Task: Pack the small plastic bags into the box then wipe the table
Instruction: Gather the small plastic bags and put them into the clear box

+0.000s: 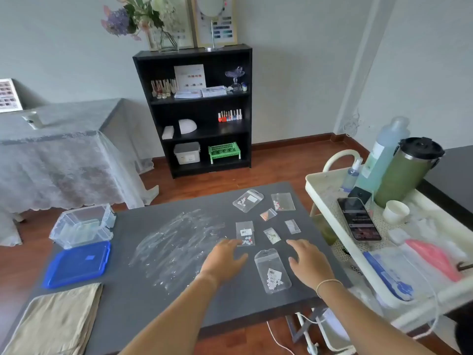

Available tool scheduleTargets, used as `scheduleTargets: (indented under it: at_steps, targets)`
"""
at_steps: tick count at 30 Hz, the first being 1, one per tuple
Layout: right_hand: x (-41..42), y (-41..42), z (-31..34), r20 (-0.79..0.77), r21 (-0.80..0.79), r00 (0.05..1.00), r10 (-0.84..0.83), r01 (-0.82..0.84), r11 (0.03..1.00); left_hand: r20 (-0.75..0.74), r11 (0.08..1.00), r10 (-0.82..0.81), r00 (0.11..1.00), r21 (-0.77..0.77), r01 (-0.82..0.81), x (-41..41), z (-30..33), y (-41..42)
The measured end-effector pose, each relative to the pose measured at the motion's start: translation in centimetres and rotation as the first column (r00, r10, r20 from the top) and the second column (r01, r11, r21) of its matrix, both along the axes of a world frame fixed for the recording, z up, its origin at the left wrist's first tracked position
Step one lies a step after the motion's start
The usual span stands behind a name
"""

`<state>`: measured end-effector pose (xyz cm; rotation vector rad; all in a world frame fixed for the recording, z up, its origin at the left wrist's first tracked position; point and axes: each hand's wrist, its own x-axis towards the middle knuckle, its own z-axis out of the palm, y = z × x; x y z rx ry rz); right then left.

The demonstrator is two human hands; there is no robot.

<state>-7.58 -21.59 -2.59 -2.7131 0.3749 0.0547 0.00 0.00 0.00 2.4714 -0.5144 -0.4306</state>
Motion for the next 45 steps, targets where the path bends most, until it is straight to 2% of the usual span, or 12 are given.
scheduleTargets:
  at_steps: [6,17,26,29,33,39,42,45]
  targets:
    - [-1.3,-3.1,-2.1,-0.147,-0.02,0.989,-0.021,0.018,1.0,-0.089,0.99,-0.075,0.993,0.115,0.085,-2.1,-2.2,-4.3]
    - [0.4,-5.0,-3.2,-0.236,0.045,0.971,0.049,-0.039,0.998,-0.066,0.95,-0.032,0.997,0.309,0.05,-2.5,-4.6,-7.7]
    - [2.9,-5.4,-3.1,-0.312,0.24,0.945,0.096,-0.019,0.971,-0.123,0.98,0.174,0.977,0.116,-0.16,-1.5,-4.1,-7.0]
    - [4.4,-5.1,-2.3,-0.273,0.289,0.948,0.164,-0.082,0.954,-0.094,0.984,0.178,0.98,0.04,-0.175,0.7,-3.0,-6.0]
    - [7.2,-4.3,-0.9,-0.193,0.344,0.957,0.216,-0.14,0.929,-0.03,0.986,0.162,0.986,0.032,-0.161,4.1,-1.7,-5.0]
    - [10.6,-2.6,0.3,-0.153,0.275,0.947,0.283,-0.234,0.933,0.005,0.991,0.117,0.993,0.06,-0.117,8.2,-1.7,-5.0]
    - [11.5,-2.3,0.0,-0.155,0.24,0.945,0.288,-0.247,0.939,-0.007,0.991,0.067,0.998,0.115,-0.066,9.5,-2.5,-5.2]
    - [11.9,-2.3,-0.7,-0.157,0.138,0.924,0.349,-0.33,0.934,0.003,0.982,0.013,1.0,0.19,-0.014,10.6,-3.4,-5.2]
